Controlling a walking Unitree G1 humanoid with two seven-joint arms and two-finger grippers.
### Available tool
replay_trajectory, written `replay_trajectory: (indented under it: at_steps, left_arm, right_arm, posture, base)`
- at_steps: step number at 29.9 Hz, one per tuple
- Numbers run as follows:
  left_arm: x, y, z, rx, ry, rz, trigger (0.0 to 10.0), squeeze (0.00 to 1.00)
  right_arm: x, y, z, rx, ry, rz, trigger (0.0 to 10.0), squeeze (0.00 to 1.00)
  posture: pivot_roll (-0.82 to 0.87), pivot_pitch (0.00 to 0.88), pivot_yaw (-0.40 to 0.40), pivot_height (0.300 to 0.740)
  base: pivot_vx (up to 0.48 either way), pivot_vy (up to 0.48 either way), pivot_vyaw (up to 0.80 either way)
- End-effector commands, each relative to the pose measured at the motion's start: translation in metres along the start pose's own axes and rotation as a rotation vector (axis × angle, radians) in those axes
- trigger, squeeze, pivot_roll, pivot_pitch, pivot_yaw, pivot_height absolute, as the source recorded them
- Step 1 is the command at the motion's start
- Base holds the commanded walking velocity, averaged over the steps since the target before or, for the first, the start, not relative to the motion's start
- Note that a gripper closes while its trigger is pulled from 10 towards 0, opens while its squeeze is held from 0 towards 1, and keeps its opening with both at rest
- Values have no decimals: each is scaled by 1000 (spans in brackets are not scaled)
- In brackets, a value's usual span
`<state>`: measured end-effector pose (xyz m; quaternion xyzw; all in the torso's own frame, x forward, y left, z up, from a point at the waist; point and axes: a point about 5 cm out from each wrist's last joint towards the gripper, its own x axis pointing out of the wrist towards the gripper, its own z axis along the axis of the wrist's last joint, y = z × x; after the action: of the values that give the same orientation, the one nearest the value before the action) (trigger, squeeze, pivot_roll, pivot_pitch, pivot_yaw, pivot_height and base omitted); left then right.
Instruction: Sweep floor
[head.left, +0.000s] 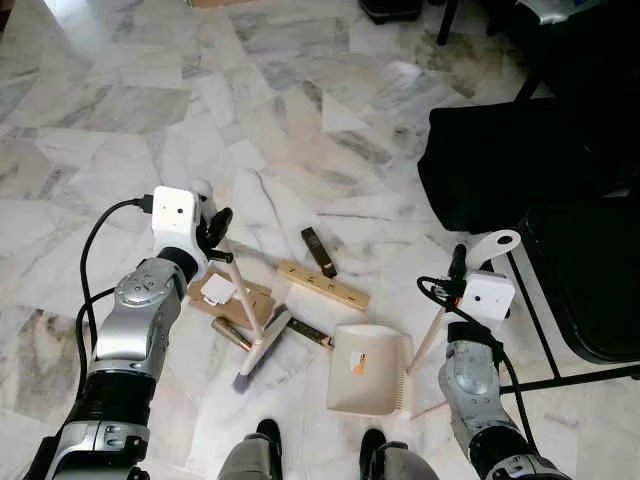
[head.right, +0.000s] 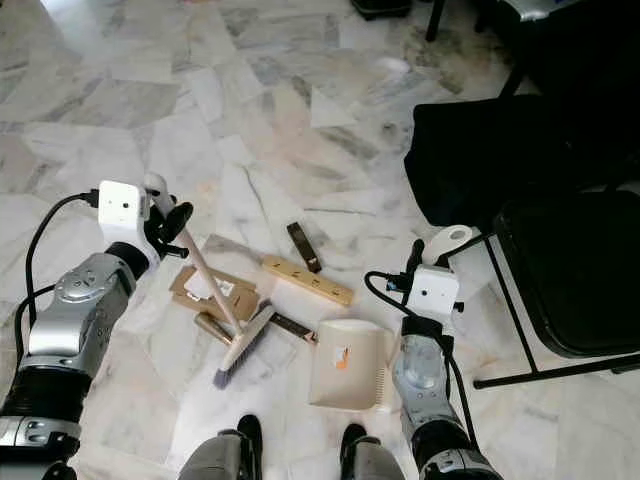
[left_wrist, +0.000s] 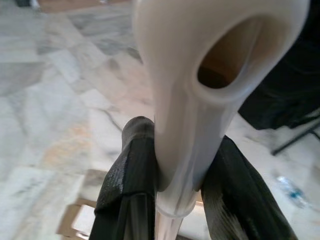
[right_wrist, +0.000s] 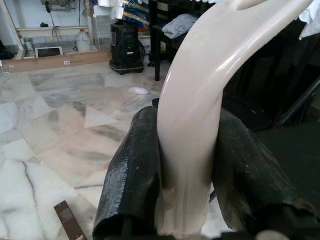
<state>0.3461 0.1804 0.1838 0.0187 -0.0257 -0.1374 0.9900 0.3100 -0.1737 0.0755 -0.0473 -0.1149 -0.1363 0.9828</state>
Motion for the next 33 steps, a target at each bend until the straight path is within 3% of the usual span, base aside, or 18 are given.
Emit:
replay_trajectory:
  at_steps: [1,8,15,21,33]
  left_arm:
    - [-1,-9,-3,-84,3,-68,10000,0]
    - [-1,-10,0,-150,-8,-118,10000,0]
    - [-2,-26,5,-157,-12,-239,10000,0]
    - [-1,-11,15,-84,-75,-128,10000,0]
    - [-13,11,35,-74,-239,54,10000,0]
  right_arm:
    - [-33,-10,-41,-45,243,-19,10000,0]
    - [-31,-7,-39,-41,244,-11,10000,0]
    - [-25,-4,-36,-32,239,-7,10000,0]
    - [-18,-7,-32,-31,218,-14,10000,0]
    - [0,-25,-17,-25,135,-55,10000,0]
  posture:
    - [174,333,58,740]
    - [177,331,60,740]
    - [179,320,58,740]
    - [168,289,54,740]
    - [144,183,36,740]
  base:
    - [0,0,0]
    - [0,0,0]
    - [0,0,0]
    - [0,0,0]
    - [0,0,0]
